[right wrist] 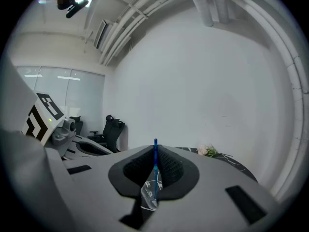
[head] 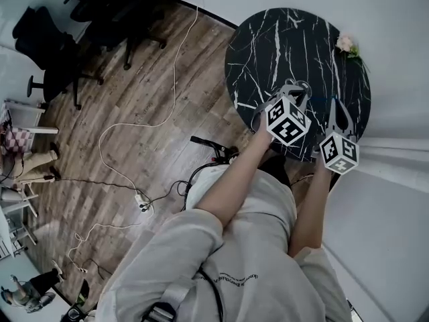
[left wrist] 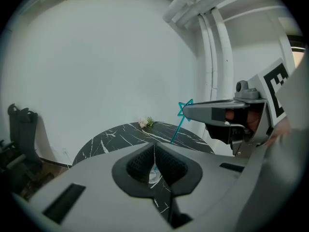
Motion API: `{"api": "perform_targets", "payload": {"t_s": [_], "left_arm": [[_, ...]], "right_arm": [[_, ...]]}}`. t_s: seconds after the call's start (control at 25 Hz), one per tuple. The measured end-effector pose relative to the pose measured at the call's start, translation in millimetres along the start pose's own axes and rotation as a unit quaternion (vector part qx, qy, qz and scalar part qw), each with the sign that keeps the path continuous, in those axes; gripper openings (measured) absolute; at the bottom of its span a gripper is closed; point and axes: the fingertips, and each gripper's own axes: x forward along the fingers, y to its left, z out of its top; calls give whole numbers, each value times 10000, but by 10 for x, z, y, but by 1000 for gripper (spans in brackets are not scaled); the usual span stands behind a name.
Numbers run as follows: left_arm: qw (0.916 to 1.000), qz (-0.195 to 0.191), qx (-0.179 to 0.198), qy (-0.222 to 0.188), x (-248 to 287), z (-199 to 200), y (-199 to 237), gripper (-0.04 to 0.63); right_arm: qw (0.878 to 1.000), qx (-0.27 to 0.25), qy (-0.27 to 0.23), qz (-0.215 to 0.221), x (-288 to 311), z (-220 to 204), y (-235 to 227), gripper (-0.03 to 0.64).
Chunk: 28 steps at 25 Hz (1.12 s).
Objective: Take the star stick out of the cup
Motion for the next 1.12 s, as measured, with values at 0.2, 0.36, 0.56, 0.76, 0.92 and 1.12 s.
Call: {"api": "perform_targets", "payload": {"t_s": [0.2,0.36,0.56,0.76,0.92,1.12], "left_arm": [[10000,-76,20,-56,78,79,-77,23],[9999,-124,94,-39,142,116,-118,25],[9997,-175,129,-70,130,187,-142,25],[9996,-252,131,-44,176,172,-195,25],[9993,-314,213,-31,203,172,-259,25],[9991,-350,239,-43,196,195,-310,25]], "right_arm": [[9998,25,-166,-54,-77,144,-69,44],[9998,95,-182,-80,-118,132,-47,44],[9996,88,-227,-129,-193,170,0,44],[9990,186,-304,-258,-282,174,-87,44],[9982,246,-385,-376,-332,215,-192,44],[9974,326,-455,-445,-394,247,-225,43]]}}
